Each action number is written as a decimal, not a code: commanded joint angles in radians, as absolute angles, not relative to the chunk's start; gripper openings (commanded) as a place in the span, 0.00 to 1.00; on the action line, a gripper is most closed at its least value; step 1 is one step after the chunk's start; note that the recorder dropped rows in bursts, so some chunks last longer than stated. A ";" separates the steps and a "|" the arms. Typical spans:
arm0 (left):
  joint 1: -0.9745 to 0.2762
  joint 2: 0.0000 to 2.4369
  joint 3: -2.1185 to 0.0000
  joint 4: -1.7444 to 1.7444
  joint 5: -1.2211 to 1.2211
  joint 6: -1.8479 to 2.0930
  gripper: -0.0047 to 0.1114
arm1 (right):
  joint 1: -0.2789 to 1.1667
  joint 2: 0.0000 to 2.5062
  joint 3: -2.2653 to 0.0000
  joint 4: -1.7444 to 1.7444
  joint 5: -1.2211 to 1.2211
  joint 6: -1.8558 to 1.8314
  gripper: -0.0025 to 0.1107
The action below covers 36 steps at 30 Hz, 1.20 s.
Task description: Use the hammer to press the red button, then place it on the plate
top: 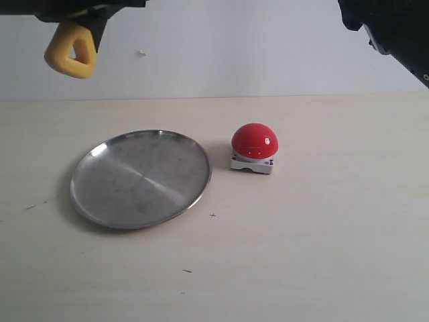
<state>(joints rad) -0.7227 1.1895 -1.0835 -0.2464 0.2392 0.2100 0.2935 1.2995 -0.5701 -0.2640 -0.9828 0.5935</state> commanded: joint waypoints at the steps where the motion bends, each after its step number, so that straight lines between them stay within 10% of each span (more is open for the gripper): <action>1: -0.721 1.205 -1.092 -0.248 0.187 0.211 0.04 | 0.292 1.291 -0.578 -0.269 -0.997 0.586 0.50; 23: -0.721 1.986 -1.093 -0.278 0.049 0.158 0.04 | 0.292 1.291 -0.578 -0.273 -1.014 0.588 0.50; 36: -0.721 1.748 -1.093 -0.265 0.056 0.180 0.04 | 0.292 1.258 -0.578 -0.349 -1.044 0.606 0.50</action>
<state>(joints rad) -0.7227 1.8410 -1.0835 -0.2586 0.1281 0.1756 0.2935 1.2652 -0.5701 -0.3363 -1.0354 0.6056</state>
